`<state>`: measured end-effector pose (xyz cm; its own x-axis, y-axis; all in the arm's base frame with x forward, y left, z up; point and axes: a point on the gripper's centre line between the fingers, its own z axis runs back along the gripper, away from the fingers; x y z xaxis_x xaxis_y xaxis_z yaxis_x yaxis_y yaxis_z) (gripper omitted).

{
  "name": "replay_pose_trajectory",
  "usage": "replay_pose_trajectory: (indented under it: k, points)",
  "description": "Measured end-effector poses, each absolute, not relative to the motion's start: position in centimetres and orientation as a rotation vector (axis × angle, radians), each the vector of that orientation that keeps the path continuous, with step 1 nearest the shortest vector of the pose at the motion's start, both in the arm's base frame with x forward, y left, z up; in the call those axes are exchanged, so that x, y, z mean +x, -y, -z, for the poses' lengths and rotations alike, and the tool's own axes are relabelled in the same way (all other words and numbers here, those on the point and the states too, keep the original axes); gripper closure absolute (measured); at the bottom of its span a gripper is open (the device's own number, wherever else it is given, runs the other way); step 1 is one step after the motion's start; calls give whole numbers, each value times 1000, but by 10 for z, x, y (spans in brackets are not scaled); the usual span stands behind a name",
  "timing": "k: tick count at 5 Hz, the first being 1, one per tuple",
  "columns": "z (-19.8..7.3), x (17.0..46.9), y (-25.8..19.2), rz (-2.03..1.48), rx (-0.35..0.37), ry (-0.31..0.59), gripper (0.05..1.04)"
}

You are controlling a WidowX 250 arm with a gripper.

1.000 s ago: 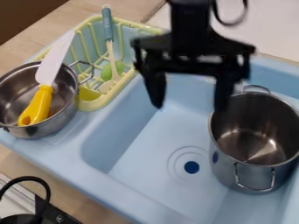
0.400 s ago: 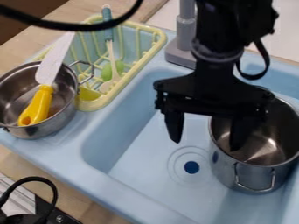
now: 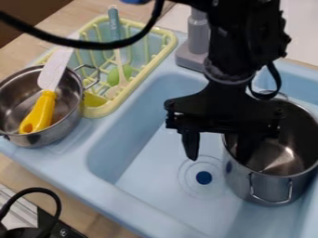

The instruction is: Place the silver pot to the top of the sink

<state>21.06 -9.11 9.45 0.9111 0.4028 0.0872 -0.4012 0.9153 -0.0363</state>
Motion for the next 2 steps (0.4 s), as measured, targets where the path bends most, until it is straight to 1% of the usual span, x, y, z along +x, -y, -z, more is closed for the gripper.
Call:
replay_pose_trajectory:
  k: [1, 2]
  points:
    - [-86, 212, 88, -428, -65, 104, 676]
    - [-90, 211, 86, -429, -81, 98, 898]
